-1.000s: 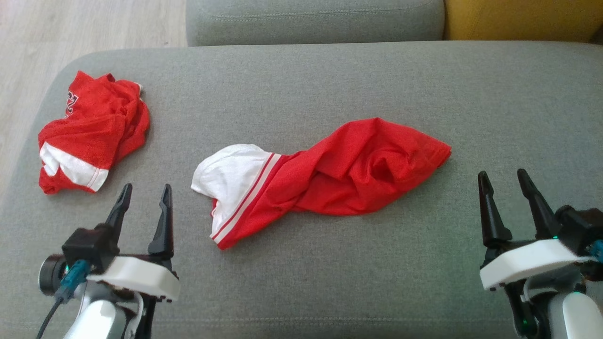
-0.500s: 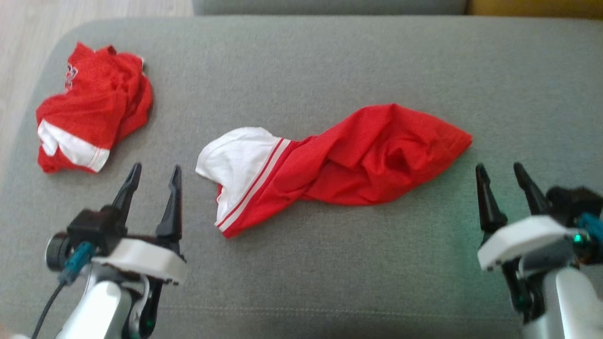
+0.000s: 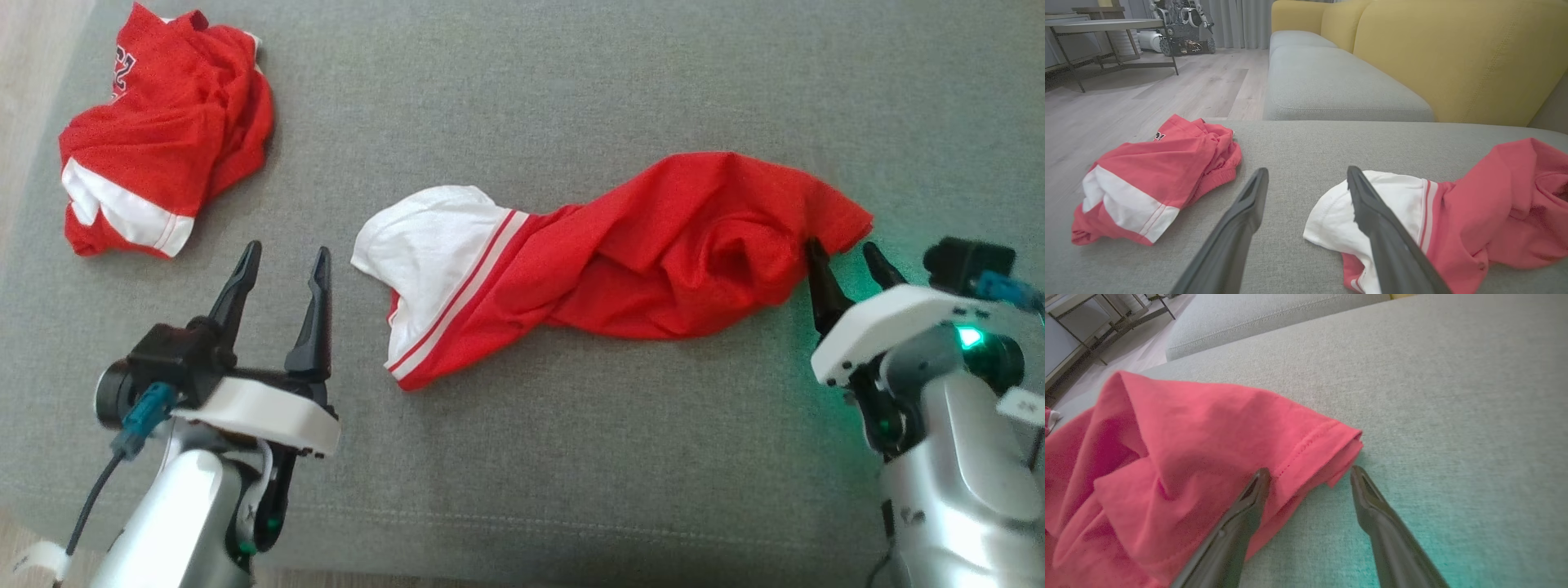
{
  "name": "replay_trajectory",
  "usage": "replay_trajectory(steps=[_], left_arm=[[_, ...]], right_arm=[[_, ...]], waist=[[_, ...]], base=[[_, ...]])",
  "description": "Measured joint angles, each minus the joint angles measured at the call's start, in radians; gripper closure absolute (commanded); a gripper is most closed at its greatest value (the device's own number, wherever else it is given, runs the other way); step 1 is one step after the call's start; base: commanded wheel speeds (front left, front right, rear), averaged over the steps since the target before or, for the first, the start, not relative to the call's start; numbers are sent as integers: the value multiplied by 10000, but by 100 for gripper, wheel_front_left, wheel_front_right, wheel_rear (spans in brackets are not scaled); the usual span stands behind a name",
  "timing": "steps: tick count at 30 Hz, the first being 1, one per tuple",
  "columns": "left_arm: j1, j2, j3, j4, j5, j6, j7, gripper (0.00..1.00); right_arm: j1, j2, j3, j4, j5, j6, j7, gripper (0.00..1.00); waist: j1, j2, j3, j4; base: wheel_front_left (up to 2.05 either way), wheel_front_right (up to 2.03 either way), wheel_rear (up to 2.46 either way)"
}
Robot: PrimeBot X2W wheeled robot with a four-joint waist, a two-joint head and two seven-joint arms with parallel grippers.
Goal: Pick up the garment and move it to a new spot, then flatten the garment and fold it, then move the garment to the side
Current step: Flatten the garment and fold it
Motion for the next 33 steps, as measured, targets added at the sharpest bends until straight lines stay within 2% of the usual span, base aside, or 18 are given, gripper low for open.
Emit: replay_trajectory(steps=[2,3,4,5,13,21,25,29,33], left_arm=[[-46,-42,13,36,6,-77,-10,0],[-63,-84,17,52,6,-127,-10,0],[-84,-115,17,71,6,-127,-10,0],[-111,-140,23,86,6,-132,-10,0],[-142,-232,261,142,21,-209,-10,0],[-133,-278,401,81,107,-222,-12,0],[-85,-320,485,44,117,-224,-12,0],[-24,-355,533,33,117,-274,-12,0],[134,-357,560,36,117,-303,-12,0]], right_arm=[[-253,-4,10,326,42,0,86,0],[-340,-6,19,453,121,0,86,51],[-422,-6,19,562,140,0,82,86],[-482,-6,17,633,180,0,77,100],[-1096,-38,-56,261,23,0,-849,100],[-1911,-364,943,-1143,-50,0,-1638,100],[-1290,-407,1705,-1699,90,0,-796,100],[675,-422,1822,-2132,207,0,533,100],[2426,-401,1651,-2677,167,0,1381,100]], waist=[[0,0,60,10],[0,0,80,21],[0,0,95,30],[0,0,101,34],[0,0,28,-72],[0,0,-117,-299],[0,0,-227,-390],[0,0,-274,-474],[0,0,-246,-616]], base=[[0,0,0],[0,0,0],[0,0,0],[0,0,0],[0,0,0],[0,0,0],[0,0,0],[0,0,0],[0,0,0]])
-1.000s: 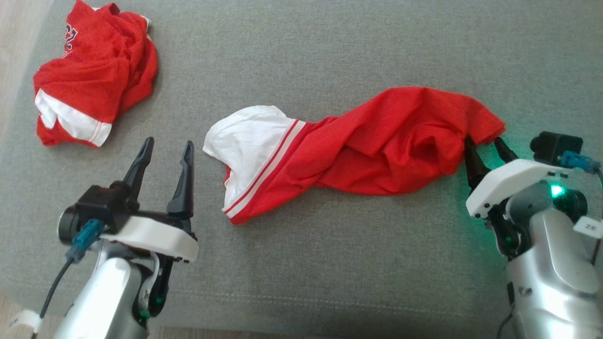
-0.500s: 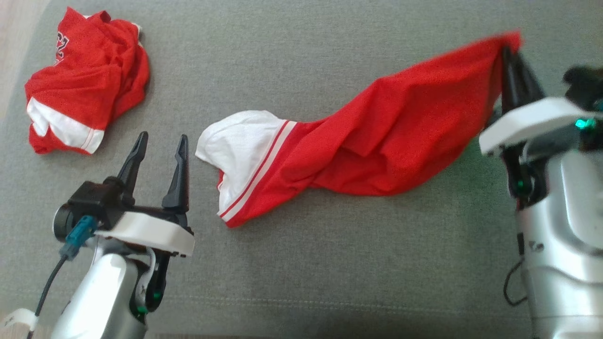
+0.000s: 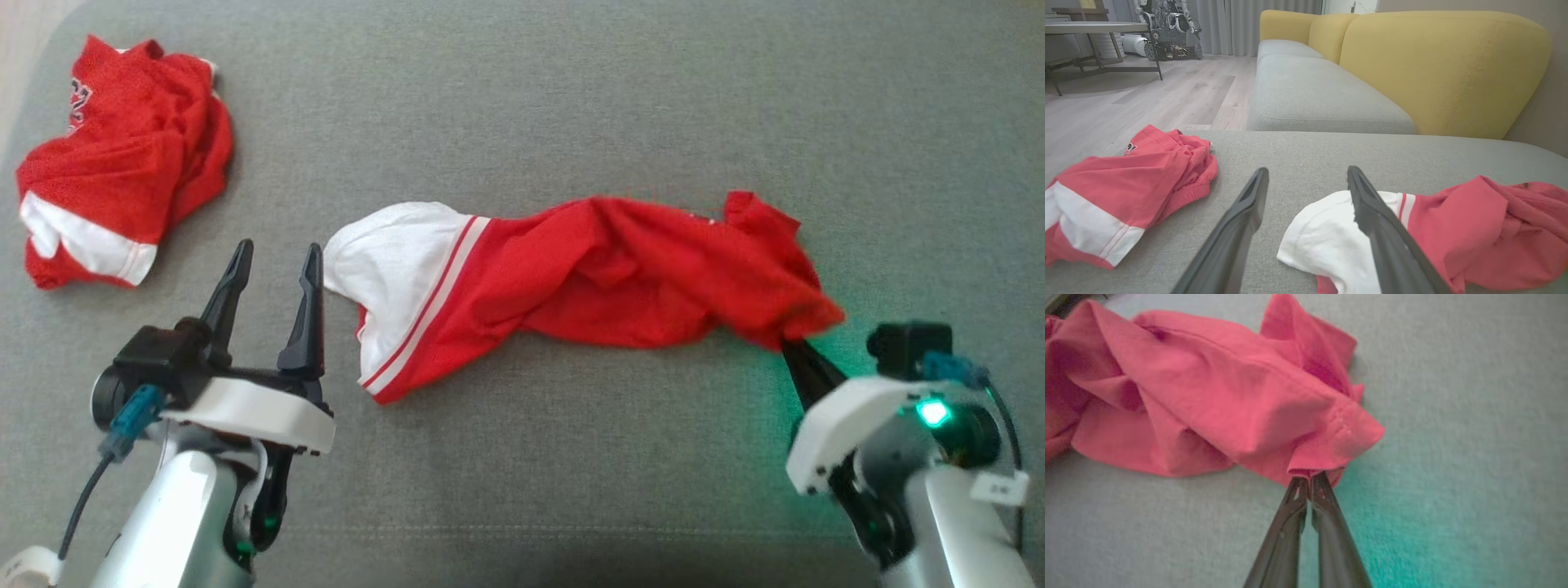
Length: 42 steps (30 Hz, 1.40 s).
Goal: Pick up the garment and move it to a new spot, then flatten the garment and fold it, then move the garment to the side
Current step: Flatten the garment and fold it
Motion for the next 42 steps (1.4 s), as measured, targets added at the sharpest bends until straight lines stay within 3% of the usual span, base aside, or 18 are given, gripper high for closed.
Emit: replay_trajectory(steps=[9,10,11,27,42], left_arm=[[1,4,13,-4,0,-6,0,0],[0,4,13,-2,0,-6,0,0],[0,4,13,4,0,-6,0,0],[675,84,12,192,-15,192,19,0],[1204,334,-109,-199,-13,453,458,0]], right_arm=[[711,167,-616,-1022,-679,0,439,100],[712,182,-639,-1049,-677,0,305,56],[710,215,-665,-1083,-677,0,130,0],[891,391,-943,-2665,-949,0,-2522,0],[1422,399,-763,-2947,-1200,0,-2696,0]], waist=[[0,0,113,-192],[0,0,117,-193],[0,0,116,-187],[0,0,-757,-110],[0,0,-1261,-99]], base=[[0,0,0],[0,0,0],[0,0,0],[0,0,0],[0,0,0]])
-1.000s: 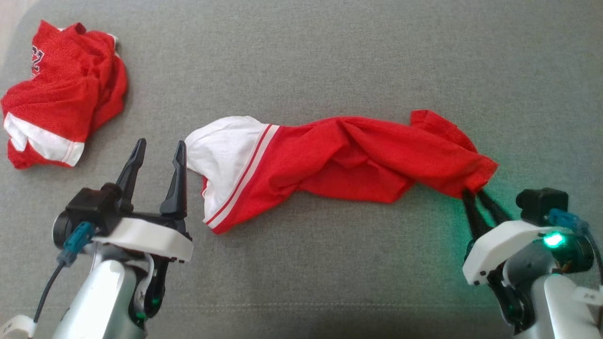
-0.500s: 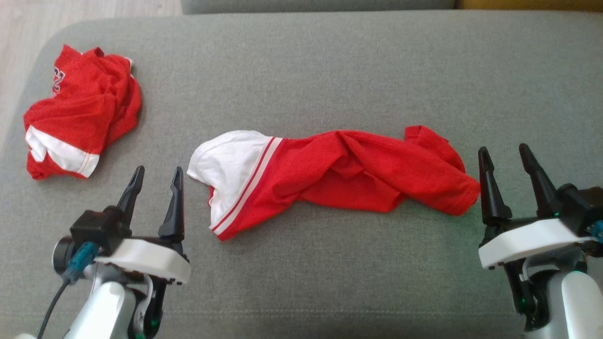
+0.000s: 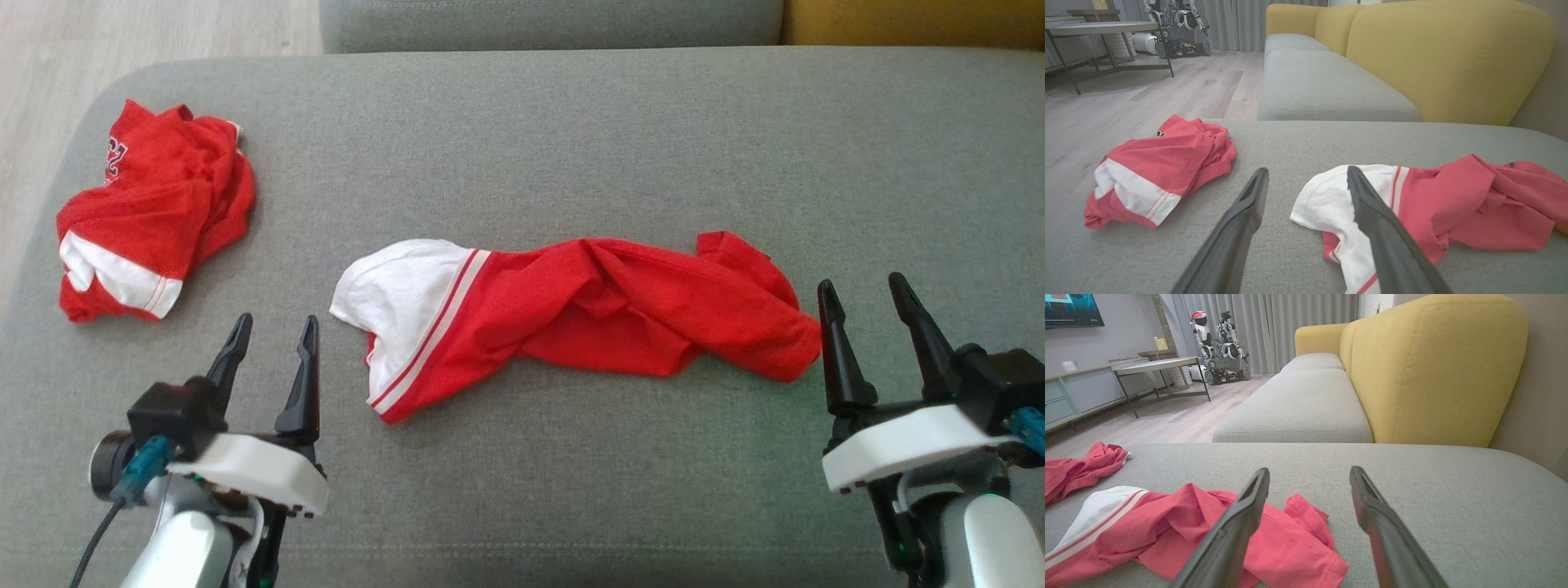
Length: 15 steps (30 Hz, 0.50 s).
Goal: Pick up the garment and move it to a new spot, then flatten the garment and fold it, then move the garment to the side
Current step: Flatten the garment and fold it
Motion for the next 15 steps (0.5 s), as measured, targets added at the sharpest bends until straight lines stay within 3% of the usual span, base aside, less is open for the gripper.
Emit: replay_trajectory(steps=[11,15], left_arm=[[-136,48,-142,-15,-2,-27,276,0],[-1191,23,-268,401,-115,-416,723,0]], right_arm=[[-8,2,59,-29,25,0,33,0],[-169,2,150,-109,29,0,48,0]], waist=[[0,0,183,14],[0,0,483,-50]], base=[[0,0,0],[0,0,0]])
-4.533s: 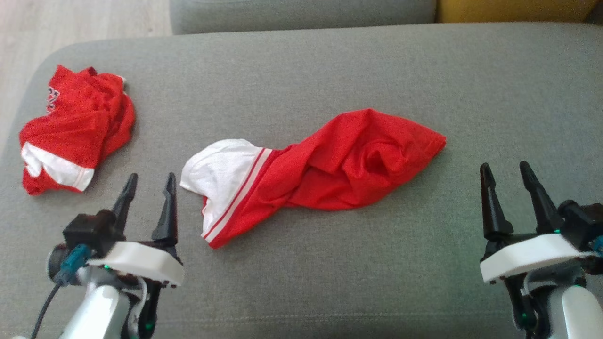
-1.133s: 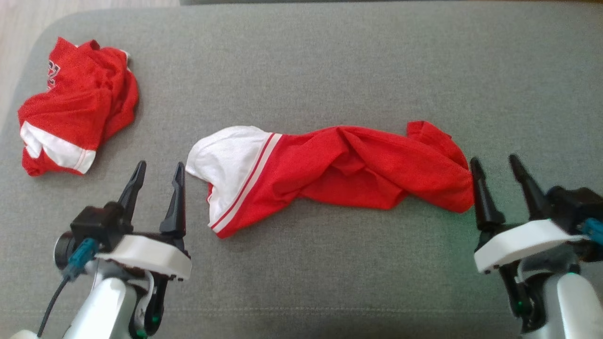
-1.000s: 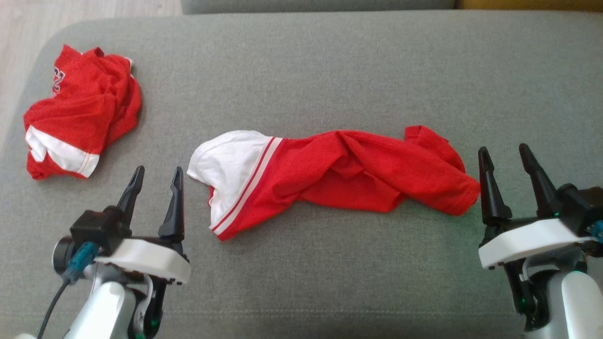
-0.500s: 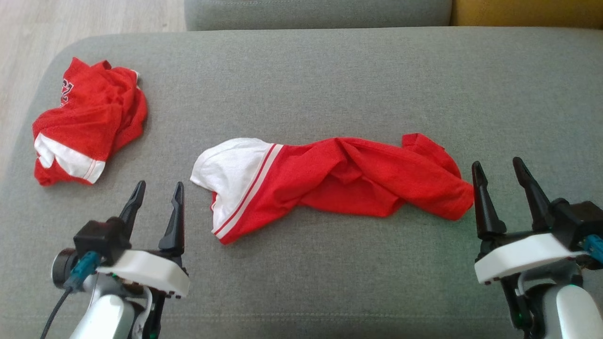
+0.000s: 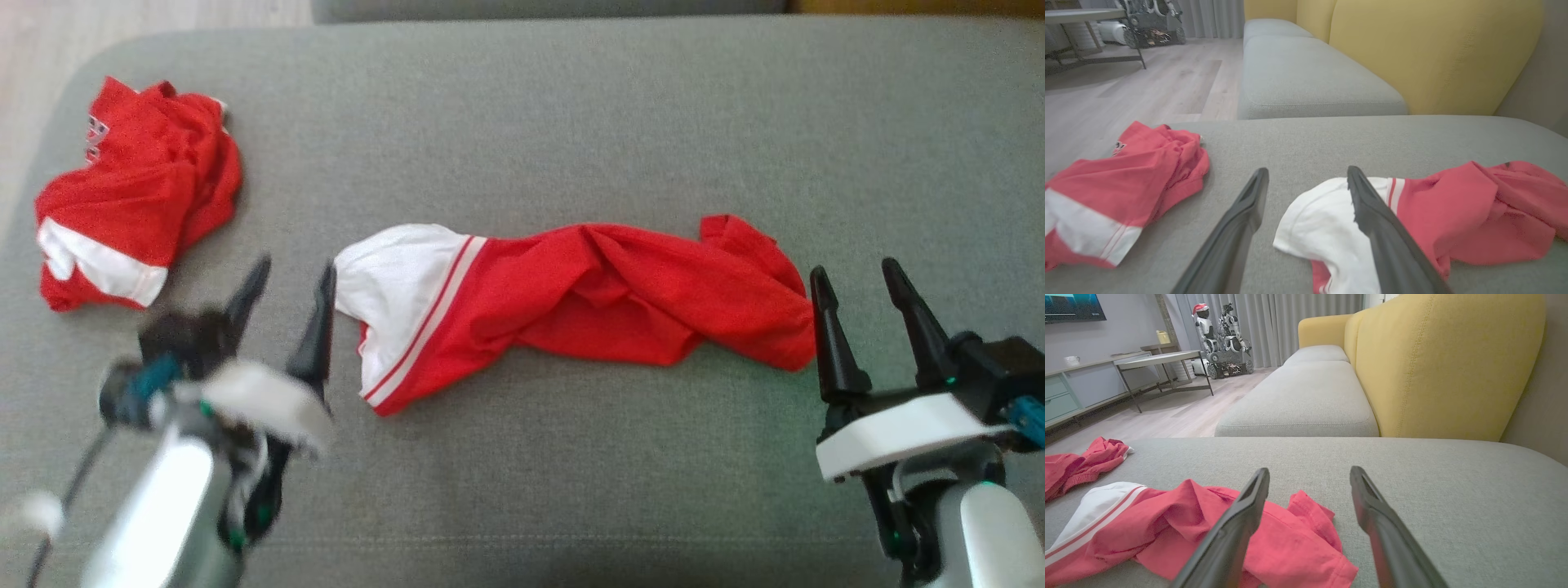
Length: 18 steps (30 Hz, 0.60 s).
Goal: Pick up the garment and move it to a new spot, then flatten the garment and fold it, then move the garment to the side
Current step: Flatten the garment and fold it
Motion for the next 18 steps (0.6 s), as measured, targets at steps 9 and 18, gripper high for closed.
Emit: replay_trajectory(steps=[9,18], left_arm=[[-2081,-374,94,3666,-1154,-1018,1060,0],[-3075,-612,-19,5988,-1570,-1985,1133,0]], right_arm=[[-316,0,84,27,159,0,-21,0],[-610,-2,71,209,341,0,-79,0]], waist=[[0,0,813,-353],[0,0,1233,-630]], base=[[0,0,0],[0,0,0]])
